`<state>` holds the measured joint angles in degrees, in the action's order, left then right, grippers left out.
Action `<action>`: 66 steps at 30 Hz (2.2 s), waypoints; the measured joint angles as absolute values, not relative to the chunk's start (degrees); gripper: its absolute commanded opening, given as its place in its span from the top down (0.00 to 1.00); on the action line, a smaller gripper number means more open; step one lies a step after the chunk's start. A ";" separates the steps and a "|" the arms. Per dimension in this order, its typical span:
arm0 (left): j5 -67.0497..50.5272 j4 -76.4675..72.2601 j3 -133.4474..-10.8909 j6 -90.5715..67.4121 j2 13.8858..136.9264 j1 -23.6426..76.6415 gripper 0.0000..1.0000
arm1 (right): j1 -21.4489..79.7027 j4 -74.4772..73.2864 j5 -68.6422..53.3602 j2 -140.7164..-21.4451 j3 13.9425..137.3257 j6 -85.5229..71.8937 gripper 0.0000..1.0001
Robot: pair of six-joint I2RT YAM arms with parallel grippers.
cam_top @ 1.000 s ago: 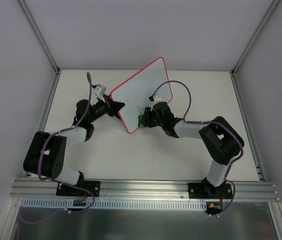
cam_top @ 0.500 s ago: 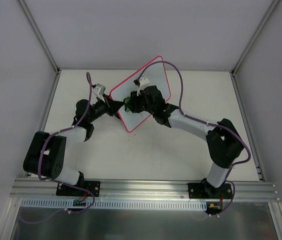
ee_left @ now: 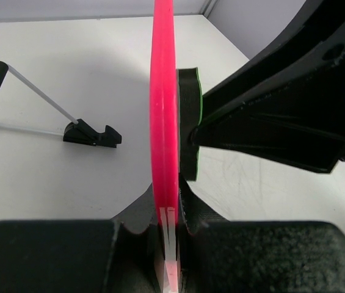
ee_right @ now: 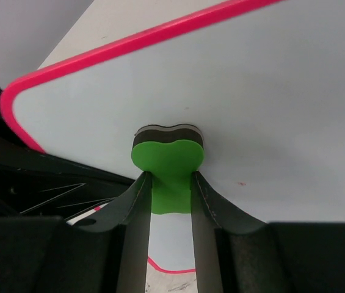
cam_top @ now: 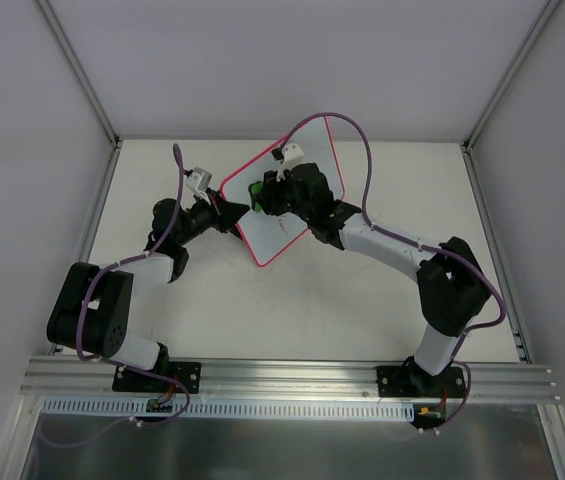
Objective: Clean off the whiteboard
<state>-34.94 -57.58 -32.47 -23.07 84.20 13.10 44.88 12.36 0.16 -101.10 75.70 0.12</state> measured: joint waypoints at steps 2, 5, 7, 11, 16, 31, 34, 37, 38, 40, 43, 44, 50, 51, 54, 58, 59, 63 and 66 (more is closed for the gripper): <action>-34.92 -57.45 -32.47 -23.18 84.23 13.08 1.00 | 43.88 14.94 0.64 -100.88 73.93 -1.50 1.00; -34.92 -57.30 -32.47 -23.27 84.20 13.08 1.00 | 41.56 18.65 1.26 -100.49 69.63 -4.82 1.00; -34.92 -57.21 -32.47 -23.35 84.23 13.10 1.00 | 39.64 19.75 1.83 -100.47 67.18 -6.33 1.00; -35.03 -57.30 -32.47 -23.33 84.23 13.15 1.00 | 37.43 20.45 3.92 -100.99 62.24 -8.97 0.99; -34.96 -57.58 -32.47 -23.14 84.23 13.15 1.00 | 37.26 21.30 5.19 -103.15 57.74 -12.40 1.00; -33.26 -58.46 -32.53 -21.82 84.23 13.10 1.00 | 40.27 14.66 5.45 -104.95 67.11 -12.08 1.00; -31.81 -58.35 -32.53 -21.89 84.23 13.04 1.00 | 41.71 14.72 5.04 -104.86 71.48 -11.25 1.00; -31.24 -58.13 -32.53 -22.09 84.23 13.04 1.00 | 42.39 15.00 4.62 -104.62 73.87 -10.81 1.00; -31.20 -58.11 -32.53 -22.11 84.23 13.04 1.00 | 42.48 15.38 4.43 -104.53 74.26 -10.66 1.00; -31.18 -58.08 -32.53 -22.20 84.23 13.04 1.00 | 42.52 16.12 4.14 -104.51 74.48 -10.44 1.00; -31.03 -57.98 -32.53 -22.44 84.23 13.04 1.00 | 42.52 16.60 4.19 -104.51 74.17 -10.50 1.00; -30.98 -57.95 -32.53 -22.48 84.23 13.04 1.00 | 42.46 17.47 4.21 -104.47 73.58 -10.66 1.00; -31.70 -57.54 -32.53 -23.27 84.33 13.08 1.00 | 41.45 25.78 4.16 -103.02 64.71 -15.16 1.00; -31.77 -57.54 -32.53 -23.31 84.36 13.08 1.00 | 41.19 26.65 4.16 -103.02 63.11 -16.21 1.00; -32.10 -57.63 -32.53 -23.27 84.36 13.08 1.00 | 40.21 27.62 4.16 -103.55 59.02 -19.05 1.00; -32.45 -57.80 -32.53 -23.20 84.36 13.10 1.00 | 38.85 27.64 4.23 -105.32 55.33 -22.35 1.00; -32.49 -57.91 -32.53 -23.11 84.36 13.10 1.00 | 38.68 27.59 4.29 -105.71 54.85 -22.81 1.00; -32.49 -58.15 -32.53 -22.85 84.36 13.15 1.00 | 38.22 28.03 4.25 -107.09 54.00 -24.91 0.99; -32.49 -58.24 -32.53 -22.65 84.36 13.15 1.00 | 38.15 28.45 4.23 -107.35 54.00 -25.71 1.00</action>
<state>-32.49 -58.24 -32.53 -22.65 84.36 13.15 38.15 28.45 4.23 -107.35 54.00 -25.71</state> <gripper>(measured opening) 0.045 0.310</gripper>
